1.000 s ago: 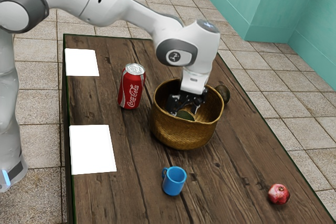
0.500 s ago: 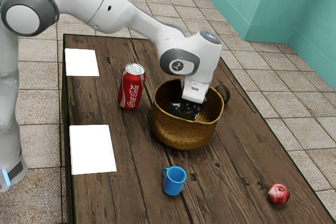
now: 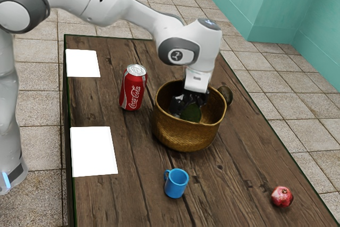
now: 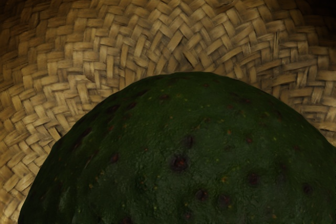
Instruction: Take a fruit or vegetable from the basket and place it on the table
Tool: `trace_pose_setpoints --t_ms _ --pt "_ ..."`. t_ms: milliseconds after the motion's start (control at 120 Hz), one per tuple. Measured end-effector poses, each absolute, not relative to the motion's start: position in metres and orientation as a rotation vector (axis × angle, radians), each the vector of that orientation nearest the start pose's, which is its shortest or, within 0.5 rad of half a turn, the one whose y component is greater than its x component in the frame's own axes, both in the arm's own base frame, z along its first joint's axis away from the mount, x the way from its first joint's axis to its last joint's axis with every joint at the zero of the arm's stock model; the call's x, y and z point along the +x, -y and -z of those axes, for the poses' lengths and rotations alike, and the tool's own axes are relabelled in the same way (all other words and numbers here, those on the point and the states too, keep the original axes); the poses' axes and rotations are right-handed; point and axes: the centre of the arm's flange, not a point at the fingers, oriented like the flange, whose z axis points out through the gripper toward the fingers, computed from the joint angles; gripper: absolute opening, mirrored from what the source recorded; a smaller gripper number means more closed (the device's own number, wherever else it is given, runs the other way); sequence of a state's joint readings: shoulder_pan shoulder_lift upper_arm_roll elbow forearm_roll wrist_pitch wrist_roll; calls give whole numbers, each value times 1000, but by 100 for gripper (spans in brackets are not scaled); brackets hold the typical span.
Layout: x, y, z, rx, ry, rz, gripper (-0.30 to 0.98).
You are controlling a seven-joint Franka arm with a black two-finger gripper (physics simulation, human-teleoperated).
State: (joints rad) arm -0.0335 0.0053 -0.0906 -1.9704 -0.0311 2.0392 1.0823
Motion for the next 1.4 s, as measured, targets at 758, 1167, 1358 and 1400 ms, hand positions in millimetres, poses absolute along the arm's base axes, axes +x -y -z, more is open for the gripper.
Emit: trace_pose_setpoints --t_ms 758,1167,1358,1400 --pt "638 -131 -620 -2852 -1271 280 32" --pt "623 -159 -610 -2957 -1230 203 58" --pt "621 -158 -608 -2972 -1236 182 66" --pt "621 -158 -607 -2974 -1236 179 67"
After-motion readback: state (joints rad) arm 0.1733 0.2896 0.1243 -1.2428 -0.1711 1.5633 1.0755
